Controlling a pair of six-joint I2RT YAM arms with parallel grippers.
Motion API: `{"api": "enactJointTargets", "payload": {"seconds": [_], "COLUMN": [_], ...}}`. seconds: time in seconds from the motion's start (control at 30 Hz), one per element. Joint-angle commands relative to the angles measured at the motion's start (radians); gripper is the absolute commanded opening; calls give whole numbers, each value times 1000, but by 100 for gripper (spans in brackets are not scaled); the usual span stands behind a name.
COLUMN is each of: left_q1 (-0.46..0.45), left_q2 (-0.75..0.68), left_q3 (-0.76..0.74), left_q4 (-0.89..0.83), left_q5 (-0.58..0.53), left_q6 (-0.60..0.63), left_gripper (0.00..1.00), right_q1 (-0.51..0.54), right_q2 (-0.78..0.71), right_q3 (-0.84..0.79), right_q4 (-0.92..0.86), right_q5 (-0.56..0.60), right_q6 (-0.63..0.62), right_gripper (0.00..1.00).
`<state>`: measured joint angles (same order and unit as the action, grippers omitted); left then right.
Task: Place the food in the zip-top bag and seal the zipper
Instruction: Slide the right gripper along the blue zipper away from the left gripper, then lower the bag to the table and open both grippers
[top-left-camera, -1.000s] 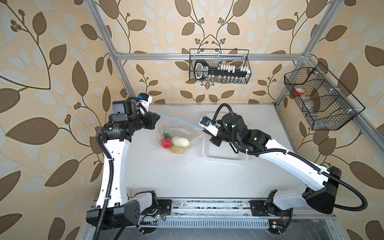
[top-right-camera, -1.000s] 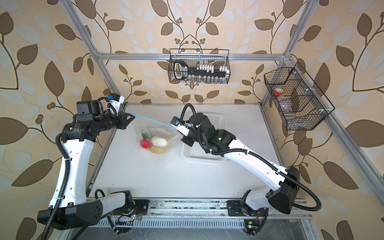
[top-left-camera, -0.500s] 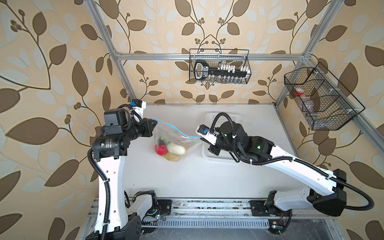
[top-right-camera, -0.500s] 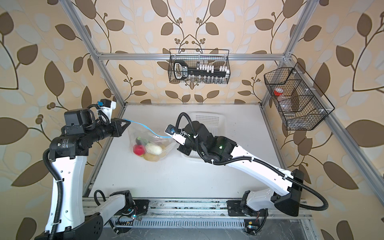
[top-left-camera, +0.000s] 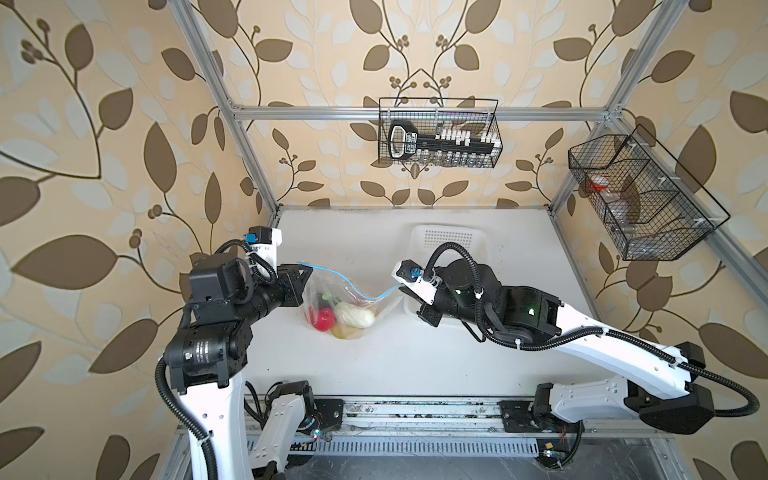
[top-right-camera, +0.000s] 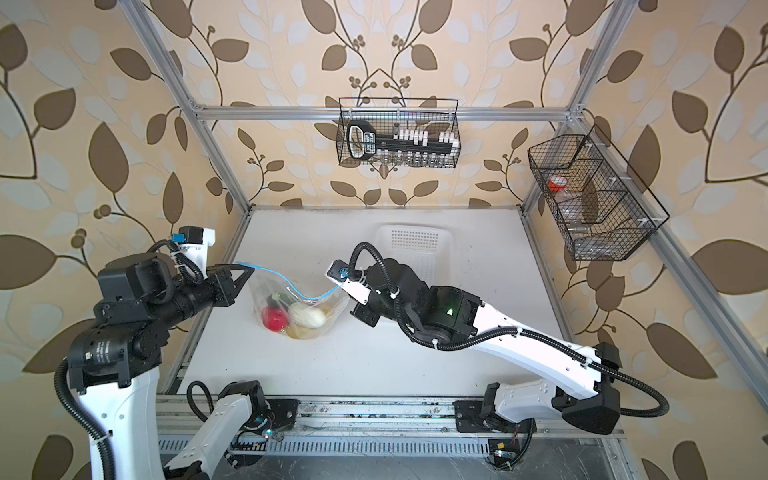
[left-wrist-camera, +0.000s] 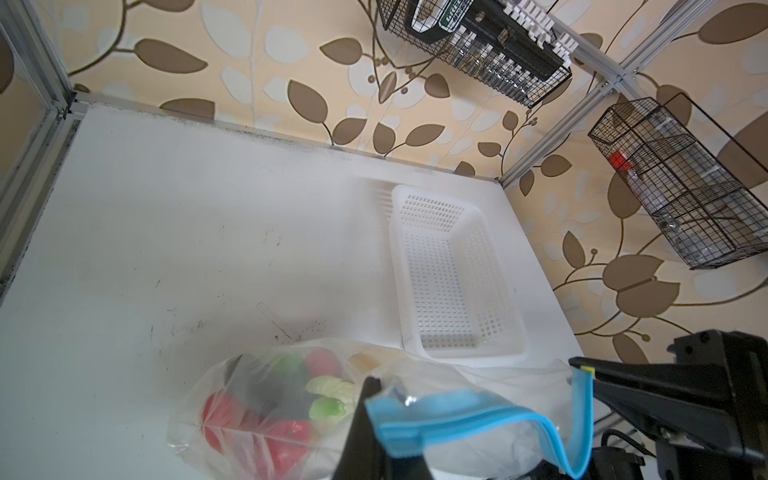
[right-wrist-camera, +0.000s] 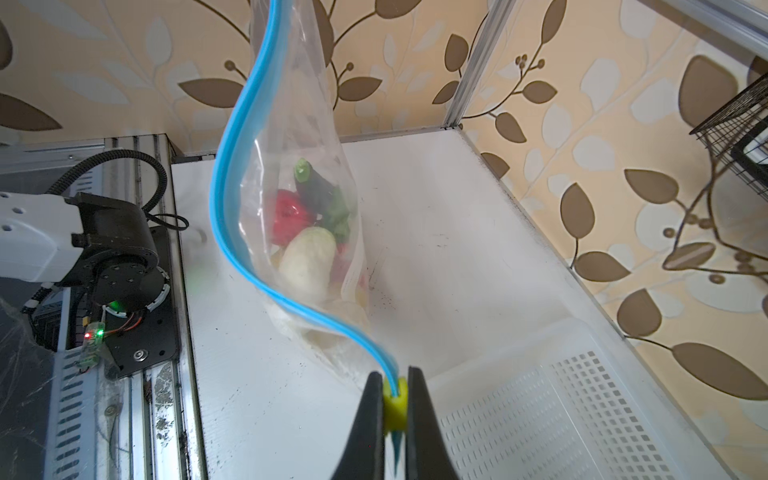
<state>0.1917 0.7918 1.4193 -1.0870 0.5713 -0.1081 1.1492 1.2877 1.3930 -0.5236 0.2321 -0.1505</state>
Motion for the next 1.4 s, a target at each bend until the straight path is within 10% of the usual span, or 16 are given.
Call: {"api": "enactJointTargets", "payload": {"seconds": [0.0,0.3,0.67,1.37], "left_q1": [11,10,10,30], "left_q2": [12,107,322,1222], "left_q3": [-32,-94,-177,318], "left_q4": [-12,33,239,464], "left_q5": [13,15,-95,-138], "left_q6": [-24,-19,11,-20], "left_gripper": [0,0,0,0], "right_q1": [18,15,-203,-473], "right_q2": [-19,43,234,907], "right_q3": [2,9,43,568], "right_q4": [-1,14,154,290], "right_q5": [58,189,25,-128], "right_q6": [35,36,18,-181], "right_gripper": [0,0,0,0]}}
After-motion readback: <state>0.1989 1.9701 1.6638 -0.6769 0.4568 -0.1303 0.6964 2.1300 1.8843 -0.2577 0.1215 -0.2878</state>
